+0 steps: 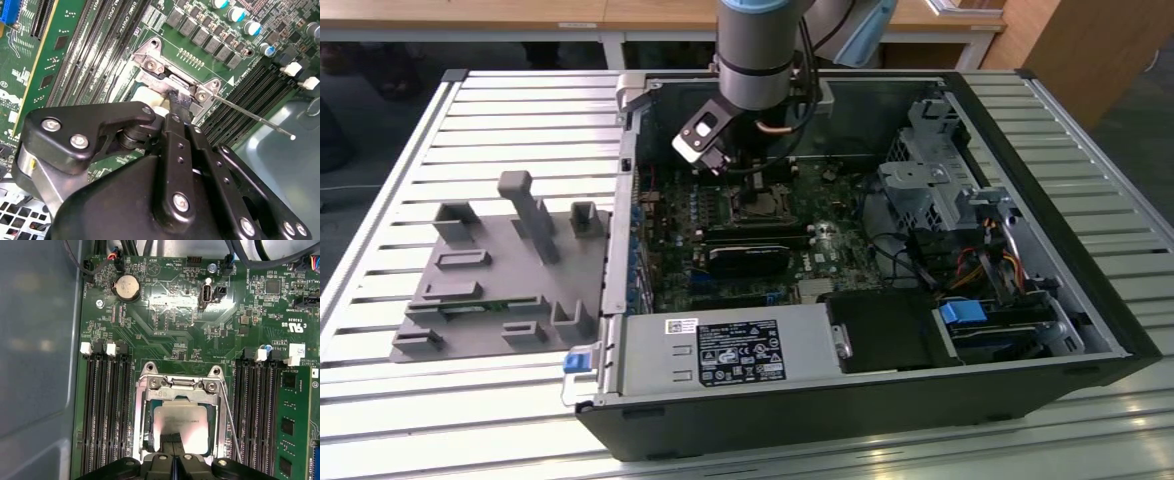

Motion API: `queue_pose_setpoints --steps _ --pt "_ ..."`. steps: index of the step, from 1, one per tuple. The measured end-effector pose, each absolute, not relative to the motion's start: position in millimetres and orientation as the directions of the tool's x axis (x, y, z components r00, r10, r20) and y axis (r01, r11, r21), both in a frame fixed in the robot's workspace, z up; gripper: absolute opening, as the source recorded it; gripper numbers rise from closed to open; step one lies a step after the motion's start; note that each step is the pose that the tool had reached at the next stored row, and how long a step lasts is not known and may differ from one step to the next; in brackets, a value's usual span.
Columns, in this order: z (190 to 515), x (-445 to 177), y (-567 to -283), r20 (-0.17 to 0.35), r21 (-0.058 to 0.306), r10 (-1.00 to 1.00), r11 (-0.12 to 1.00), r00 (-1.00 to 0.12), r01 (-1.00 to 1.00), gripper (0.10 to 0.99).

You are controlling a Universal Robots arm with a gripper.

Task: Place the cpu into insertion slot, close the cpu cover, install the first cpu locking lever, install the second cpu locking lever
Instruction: 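Close the cpu cover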

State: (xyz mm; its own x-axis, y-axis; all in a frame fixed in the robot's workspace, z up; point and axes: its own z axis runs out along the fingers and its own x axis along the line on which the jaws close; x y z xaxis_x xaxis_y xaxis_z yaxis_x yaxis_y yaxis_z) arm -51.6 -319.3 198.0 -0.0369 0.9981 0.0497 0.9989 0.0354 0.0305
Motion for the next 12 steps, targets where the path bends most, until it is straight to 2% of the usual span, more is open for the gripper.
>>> queue_pose_setpoints --steps 12 --pt "210.1 -49.0 -318.7 0.051 0.031 0.998 0.035 -0.037 0.999 0.106"
